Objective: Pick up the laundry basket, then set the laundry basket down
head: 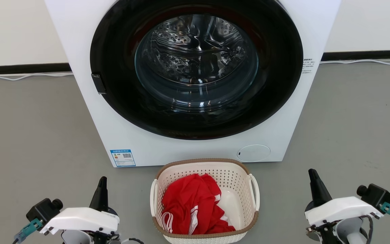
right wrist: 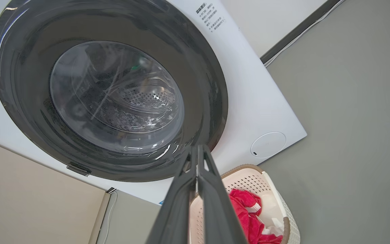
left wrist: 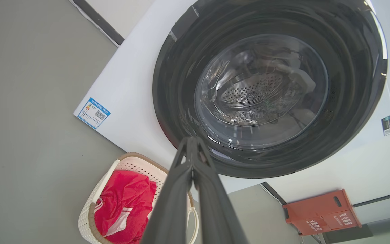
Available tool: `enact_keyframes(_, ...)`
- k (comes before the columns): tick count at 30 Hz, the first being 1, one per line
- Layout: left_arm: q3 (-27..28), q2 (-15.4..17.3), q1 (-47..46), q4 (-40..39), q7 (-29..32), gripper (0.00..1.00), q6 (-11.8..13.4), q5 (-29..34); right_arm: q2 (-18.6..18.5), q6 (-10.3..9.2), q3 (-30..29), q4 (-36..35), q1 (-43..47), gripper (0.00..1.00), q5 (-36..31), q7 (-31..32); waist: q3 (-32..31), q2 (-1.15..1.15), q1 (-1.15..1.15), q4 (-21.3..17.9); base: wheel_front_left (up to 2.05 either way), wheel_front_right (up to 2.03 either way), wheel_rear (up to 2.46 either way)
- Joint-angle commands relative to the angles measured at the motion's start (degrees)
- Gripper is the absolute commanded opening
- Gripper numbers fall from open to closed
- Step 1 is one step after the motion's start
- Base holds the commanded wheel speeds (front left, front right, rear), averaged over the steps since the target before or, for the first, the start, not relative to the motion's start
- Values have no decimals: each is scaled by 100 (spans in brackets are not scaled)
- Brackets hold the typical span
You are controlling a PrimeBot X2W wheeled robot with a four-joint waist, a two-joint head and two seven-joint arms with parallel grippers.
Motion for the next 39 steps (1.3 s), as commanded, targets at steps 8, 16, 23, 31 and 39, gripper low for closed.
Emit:
enact_keyframes(8, 175, 57, -153, -211, 139, 0, -131, -533, -6, 22, -50, -335, -59, 0, 616, 167, 10, 0, 0, 12, 0, 0, 0)
enact_keyframes(16, 248, 64, -147, -248, 273, 0, -216, -1013, -4, 25, -129, -490, 1, 0, 1181, 299, 21, 0, 0, 24, 0, 0, 0)
enact_keyframes(23, 311, 69, -142, -280, 391, 0, -291, -1435, -4, 27, -199, -626, 54, 0, 1677, 416, 30, 0, 0, 35, 0, 0, 0)
enact_keyframes(31, 384, 76, -136, -317, 526, 0, -376, -1917, -3, 30, -278, -781, 115, 0, 2244, 549, 41, 0, -1, 47, 0, 0, 0)
enact_keyframes(39, 456, 83, -130, -354, 661, 0, -461, -2399, -2, 32, -357, -937, 175, 0, 2812, 682, 52, 0, -1, 60, 0, 0, 0)
